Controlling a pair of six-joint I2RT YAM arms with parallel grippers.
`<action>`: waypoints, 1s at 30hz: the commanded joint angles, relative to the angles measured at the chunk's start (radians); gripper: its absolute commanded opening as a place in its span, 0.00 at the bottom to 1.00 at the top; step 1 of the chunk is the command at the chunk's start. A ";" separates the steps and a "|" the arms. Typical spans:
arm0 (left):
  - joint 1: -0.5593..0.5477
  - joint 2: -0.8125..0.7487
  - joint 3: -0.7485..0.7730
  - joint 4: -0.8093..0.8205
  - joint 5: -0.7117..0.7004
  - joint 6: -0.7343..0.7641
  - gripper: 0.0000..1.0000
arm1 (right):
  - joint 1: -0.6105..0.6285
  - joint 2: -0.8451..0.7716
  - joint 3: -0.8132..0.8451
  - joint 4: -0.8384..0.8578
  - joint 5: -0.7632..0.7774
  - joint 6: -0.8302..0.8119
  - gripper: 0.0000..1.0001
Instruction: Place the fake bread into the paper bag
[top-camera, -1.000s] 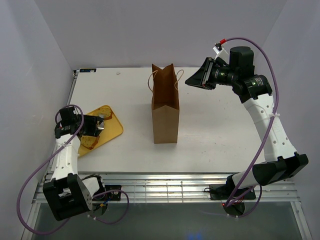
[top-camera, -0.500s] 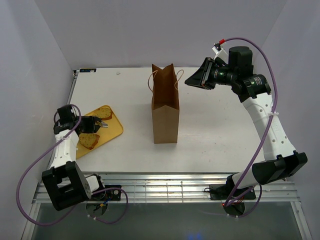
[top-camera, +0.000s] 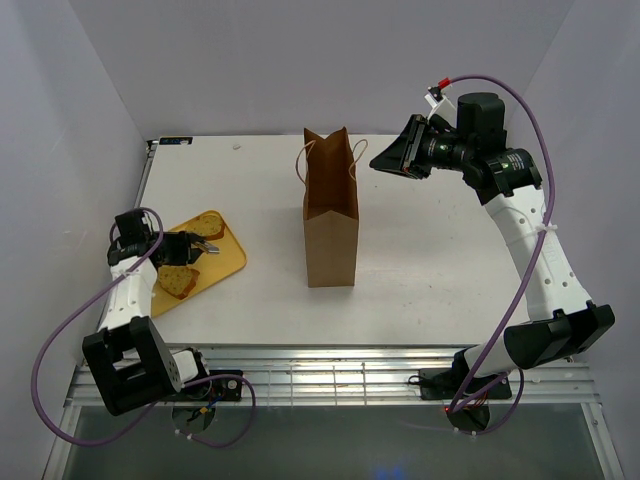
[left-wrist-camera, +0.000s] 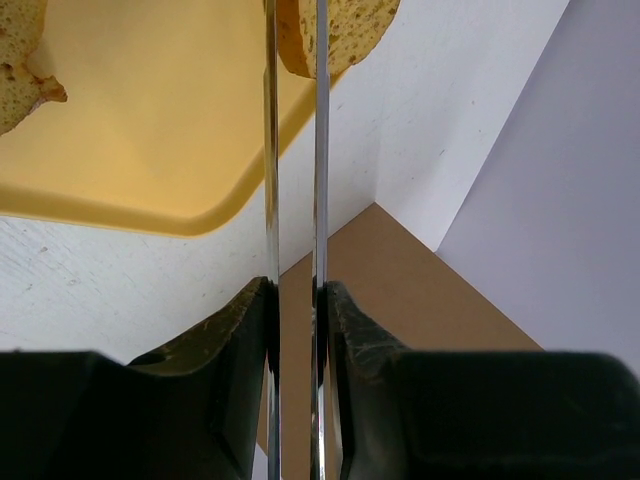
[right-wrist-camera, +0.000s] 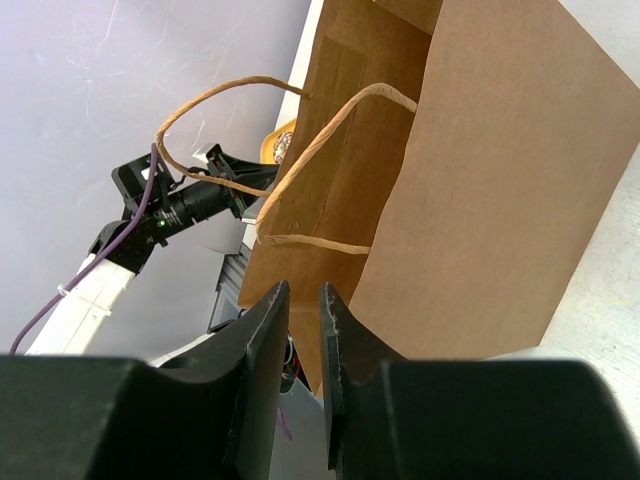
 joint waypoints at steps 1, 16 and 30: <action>0.009 -0.025 0.054 -0.030 -0.009 0.009 0.12 | -0.002 -0.005 0.040 0.040 -0.002 -0.002 0.25; 0.009 -0.177 0.299 -0.281 0.034 0.053 0.00 | -0.002 0.009 0.047 0.051 0.000 0.010 0.25; 0.003 -0.172 0.755 -0.166 0.566 -0.016 0.00 | -0.002 0.049 0.103 0.019 0.012 -0.011 0.25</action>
